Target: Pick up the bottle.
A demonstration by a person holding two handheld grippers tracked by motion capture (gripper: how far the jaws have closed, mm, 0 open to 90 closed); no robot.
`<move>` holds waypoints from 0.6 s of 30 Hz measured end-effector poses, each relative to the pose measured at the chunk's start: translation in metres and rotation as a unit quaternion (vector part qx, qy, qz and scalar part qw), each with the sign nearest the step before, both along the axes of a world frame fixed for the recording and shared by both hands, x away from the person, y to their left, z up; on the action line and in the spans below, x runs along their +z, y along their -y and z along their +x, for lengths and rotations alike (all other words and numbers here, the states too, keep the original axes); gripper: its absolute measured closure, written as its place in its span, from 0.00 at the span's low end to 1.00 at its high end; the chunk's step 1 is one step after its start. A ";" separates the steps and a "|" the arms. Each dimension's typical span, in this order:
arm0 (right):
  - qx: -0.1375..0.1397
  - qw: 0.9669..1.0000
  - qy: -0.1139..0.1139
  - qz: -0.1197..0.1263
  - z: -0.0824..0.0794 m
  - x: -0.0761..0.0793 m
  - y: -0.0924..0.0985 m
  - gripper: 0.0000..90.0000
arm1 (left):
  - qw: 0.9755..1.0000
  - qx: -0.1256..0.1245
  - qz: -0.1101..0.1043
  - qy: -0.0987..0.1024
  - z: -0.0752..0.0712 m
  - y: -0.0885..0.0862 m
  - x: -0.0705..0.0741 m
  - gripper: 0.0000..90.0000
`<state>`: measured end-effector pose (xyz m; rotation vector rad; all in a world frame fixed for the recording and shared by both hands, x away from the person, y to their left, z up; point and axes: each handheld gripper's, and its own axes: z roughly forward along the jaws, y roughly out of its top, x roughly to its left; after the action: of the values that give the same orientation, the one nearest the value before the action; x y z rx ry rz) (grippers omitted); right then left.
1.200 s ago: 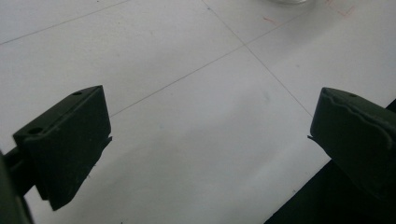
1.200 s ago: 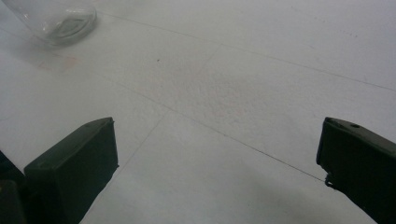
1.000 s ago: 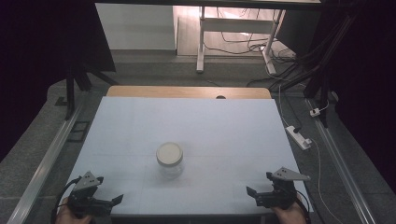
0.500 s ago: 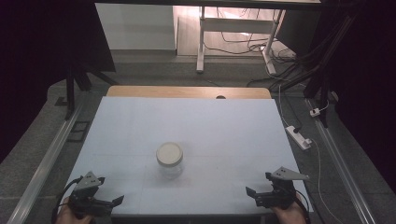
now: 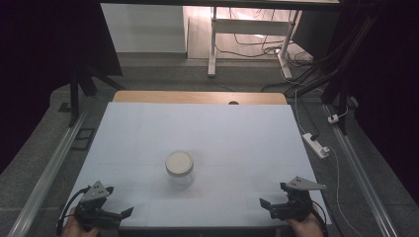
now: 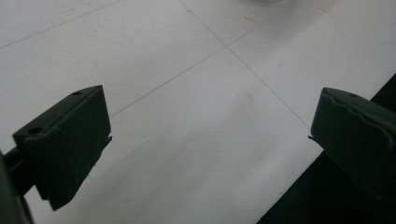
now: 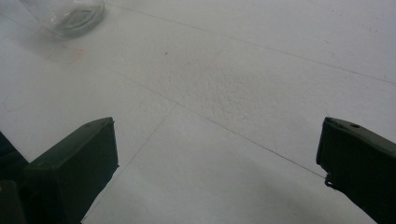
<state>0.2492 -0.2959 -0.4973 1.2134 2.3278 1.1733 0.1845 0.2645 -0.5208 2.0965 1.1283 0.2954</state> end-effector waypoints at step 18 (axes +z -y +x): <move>0.003 1.000 -0.006 0.002 0.002 -0.001 0.000 0.00 | 0.998 -0.052 -0.024 0.031 0.016 0.014 0.005 0.00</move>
<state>0.2507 -0.2961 -0.4979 1.2195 2.3396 1.1756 0.2005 0.2509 -0.5153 2.0800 0.9771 0.2794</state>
